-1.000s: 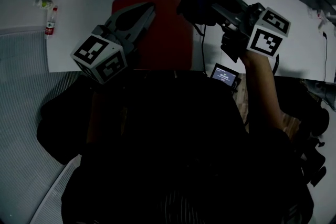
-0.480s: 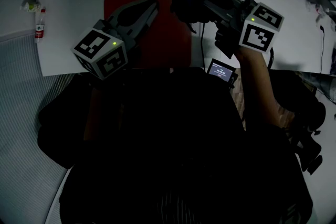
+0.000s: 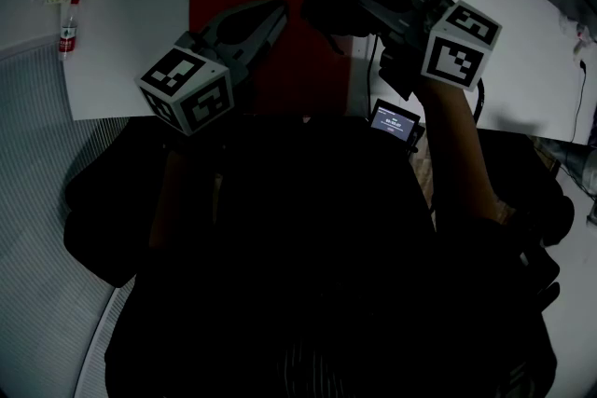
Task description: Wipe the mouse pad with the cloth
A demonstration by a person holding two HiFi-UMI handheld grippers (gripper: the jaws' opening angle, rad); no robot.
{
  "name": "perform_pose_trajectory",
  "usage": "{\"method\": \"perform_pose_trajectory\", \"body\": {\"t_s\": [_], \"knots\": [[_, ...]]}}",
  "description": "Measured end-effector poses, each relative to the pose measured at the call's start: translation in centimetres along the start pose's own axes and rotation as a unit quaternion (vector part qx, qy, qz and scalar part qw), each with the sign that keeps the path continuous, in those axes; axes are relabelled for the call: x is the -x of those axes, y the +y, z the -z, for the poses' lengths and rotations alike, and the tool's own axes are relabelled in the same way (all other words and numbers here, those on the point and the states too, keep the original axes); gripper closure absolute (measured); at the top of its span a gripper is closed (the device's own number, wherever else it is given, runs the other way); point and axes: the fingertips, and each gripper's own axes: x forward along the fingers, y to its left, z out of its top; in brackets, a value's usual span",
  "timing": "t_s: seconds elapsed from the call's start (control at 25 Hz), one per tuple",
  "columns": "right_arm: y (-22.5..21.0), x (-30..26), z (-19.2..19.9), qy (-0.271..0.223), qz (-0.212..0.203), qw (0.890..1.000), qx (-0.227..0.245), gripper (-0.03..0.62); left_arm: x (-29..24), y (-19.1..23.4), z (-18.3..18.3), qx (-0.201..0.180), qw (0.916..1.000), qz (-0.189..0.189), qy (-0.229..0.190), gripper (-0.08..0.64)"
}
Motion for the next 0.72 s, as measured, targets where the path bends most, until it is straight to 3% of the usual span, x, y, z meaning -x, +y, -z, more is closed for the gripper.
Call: {"method": "perform_pose_trajectory", "body": {"t_s": [0.4,0.72], "knots": [[-3.1,-2.0,2.7,0.033,0.008,0.999,-0.017,0.554,-1.1,2.2,3.3,0.063,0.9979,0.005,0.019,0.552],[-5.7,-2.3,4.4,0.042,0.017,0.998,-0.048,0.554,-2.6,5.7,8.2,0.087,0.9934,-0.018,0.072,0.552]]}}
